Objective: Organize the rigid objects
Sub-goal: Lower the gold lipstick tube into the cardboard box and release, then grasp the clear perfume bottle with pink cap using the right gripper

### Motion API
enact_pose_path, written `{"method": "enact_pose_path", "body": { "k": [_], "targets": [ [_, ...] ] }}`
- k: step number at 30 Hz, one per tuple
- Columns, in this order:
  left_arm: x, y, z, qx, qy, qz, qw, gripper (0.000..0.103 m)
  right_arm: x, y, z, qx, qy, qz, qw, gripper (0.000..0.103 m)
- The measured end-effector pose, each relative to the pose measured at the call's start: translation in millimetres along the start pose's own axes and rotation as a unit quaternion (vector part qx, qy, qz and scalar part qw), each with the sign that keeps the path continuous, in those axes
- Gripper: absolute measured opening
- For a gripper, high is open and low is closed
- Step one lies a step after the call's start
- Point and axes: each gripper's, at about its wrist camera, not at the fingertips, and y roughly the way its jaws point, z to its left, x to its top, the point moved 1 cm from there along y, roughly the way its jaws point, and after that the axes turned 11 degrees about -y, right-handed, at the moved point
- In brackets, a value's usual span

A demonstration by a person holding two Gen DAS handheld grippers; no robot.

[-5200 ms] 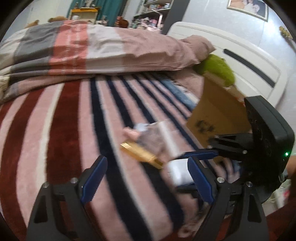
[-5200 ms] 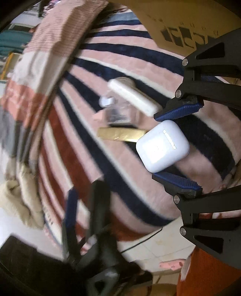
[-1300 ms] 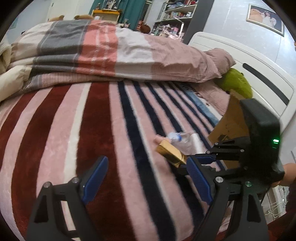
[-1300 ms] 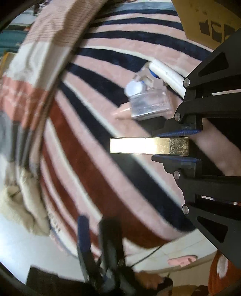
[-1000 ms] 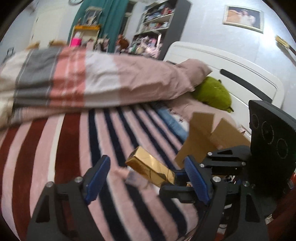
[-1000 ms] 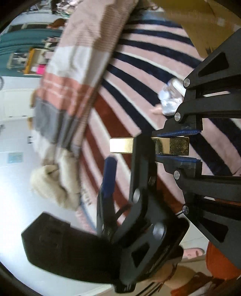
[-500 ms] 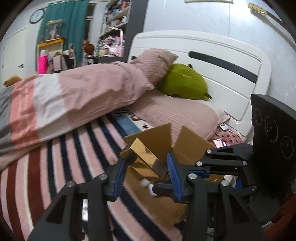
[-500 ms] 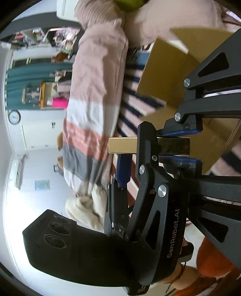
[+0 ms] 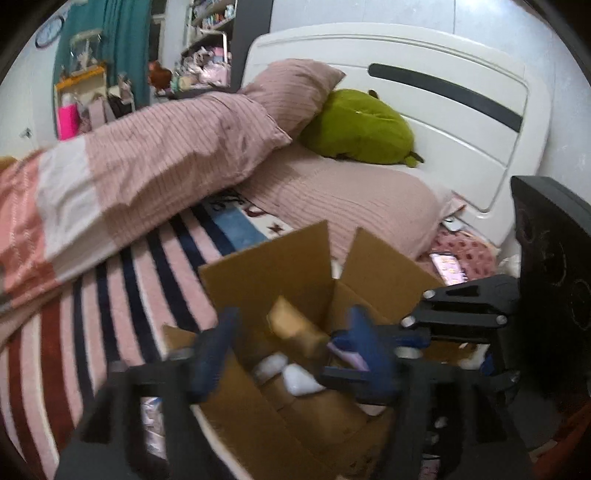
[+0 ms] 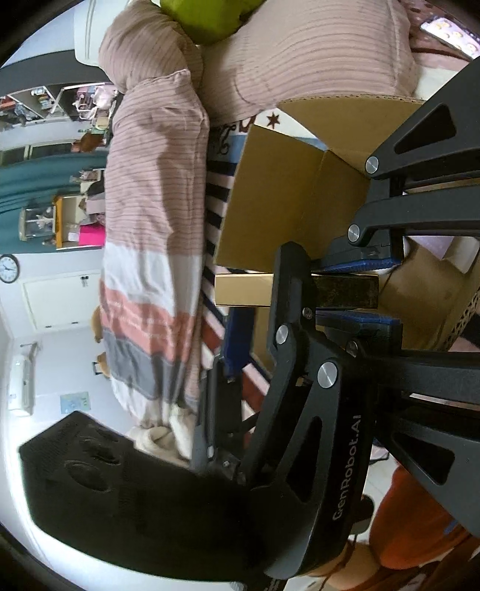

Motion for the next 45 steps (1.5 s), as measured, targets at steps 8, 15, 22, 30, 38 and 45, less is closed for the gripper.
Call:
{"method": "enact_pose_path", "body": {
  "k": [8, 15, 22, 30, 38, 45],
  "targets": [
    [-4, -13, 4, 0.007, 0.002, -0.013, 0.9999, 0.087, -2, 0, -3, -0.012, 0.006, 0.011, 1.0, 0.049],
    [-9, -27, 11, 0.009, -0.004, -0.021, 0.9997, 0.087, 0, -3, 4, -0.02, 0.003, 0.02, 1.0, 0.049],
    [-17, -59, 37, 0.005, -0.031, -0.045, 0.9985, 0.087, 13, -3, 20, -0.027, -0.008, 0.026, 0.999, 0.049],
    [-45, -118, 108, 0.039, -0.085, -0.093, 0.9913, 0.087, 48, 13, 75, -0.003, -0.055, 0.014, 0.998, 0.049],
    [-104, -142, 194, 0.095, -0.146, -0.102, 0.9795, 0.092, 66, 78, 144, 0.076, -0.093, 0.058, 0.991, 0.049],
    [-146, -130, 235, 0.103, -0.165, -0.091, 0.9766, 0.092, 46, 152, 162, 0.09, -0.095, 0.136, 0.982, 0.049]
  ]
}}
